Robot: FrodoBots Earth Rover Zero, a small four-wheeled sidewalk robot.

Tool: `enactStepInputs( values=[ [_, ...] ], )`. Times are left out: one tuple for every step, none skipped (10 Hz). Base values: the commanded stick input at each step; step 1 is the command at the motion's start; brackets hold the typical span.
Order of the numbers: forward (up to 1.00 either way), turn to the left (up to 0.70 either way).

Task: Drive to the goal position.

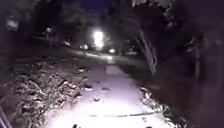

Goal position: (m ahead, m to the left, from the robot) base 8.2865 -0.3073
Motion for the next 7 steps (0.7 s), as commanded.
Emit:
enactStepInputs(
  values=[
    [0.3, 0.0],
    [0.3, 0.0],
    [0.3, 0.0],
    [0.3, 0.0],
    [0.3, 0.0],
    [0.3, 0.75],
    [0.3, 0.75]
  ],
)
